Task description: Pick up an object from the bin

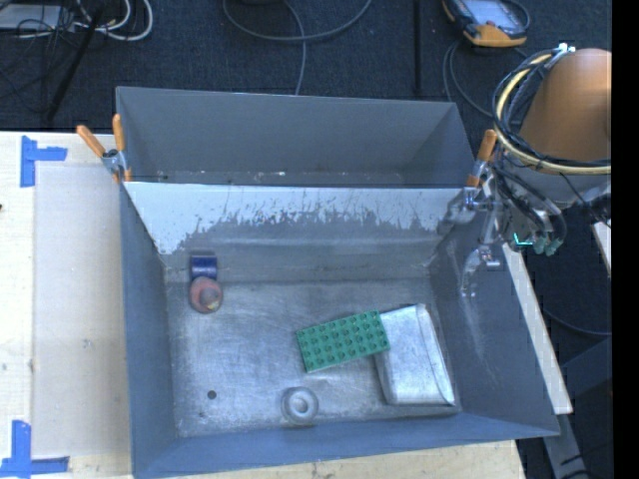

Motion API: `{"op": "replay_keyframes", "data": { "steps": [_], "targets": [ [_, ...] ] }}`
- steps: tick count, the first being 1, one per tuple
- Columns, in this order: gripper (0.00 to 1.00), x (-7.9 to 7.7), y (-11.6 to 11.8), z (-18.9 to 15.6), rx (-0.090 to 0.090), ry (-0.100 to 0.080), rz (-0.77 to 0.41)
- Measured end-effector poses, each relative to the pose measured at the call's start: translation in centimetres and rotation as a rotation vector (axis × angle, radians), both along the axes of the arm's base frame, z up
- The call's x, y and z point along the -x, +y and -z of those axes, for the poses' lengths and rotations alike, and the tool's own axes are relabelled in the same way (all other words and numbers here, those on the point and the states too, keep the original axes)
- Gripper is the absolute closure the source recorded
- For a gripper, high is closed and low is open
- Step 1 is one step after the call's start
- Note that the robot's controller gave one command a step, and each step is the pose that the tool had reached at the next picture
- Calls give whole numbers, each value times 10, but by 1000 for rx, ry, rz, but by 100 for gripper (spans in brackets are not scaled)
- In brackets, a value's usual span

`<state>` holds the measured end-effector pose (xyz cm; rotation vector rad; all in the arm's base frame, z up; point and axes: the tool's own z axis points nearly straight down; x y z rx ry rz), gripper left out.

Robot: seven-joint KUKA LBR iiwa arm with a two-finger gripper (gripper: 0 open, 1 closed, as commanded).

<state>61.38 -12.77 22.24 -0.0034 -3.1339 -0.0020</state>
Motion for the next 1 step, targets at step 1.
{"op": "replay_keyframes", "data": {
  "steps": [1],
  "targets": [
    [0, 38, 72, 99, -3, 3, 101]
  ]
}}
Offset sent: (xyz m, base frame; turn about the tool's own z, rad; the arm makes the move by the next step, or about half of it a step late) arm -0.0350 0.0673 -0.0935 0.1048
